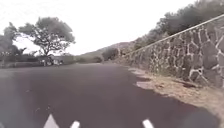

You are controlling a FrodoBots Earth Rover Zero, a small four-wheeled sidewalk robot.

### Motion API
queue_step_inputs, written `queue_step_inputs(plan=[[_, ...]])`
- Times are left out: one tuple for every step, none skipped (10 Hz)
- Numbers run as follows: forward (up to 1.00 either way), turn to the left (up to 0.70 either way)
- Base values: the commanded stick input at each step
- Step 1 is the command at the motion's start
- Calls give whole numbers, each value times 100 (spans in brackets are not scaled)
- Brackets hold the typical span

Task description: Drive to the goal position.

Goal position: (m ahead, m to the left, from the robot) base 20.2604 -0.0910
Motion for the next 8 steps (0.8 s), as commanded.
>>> queue_step_inputs(plan=[[50,0],[50,0],[50,0],[50,0],[50,0],[50,0],[50,0],[50,0]])
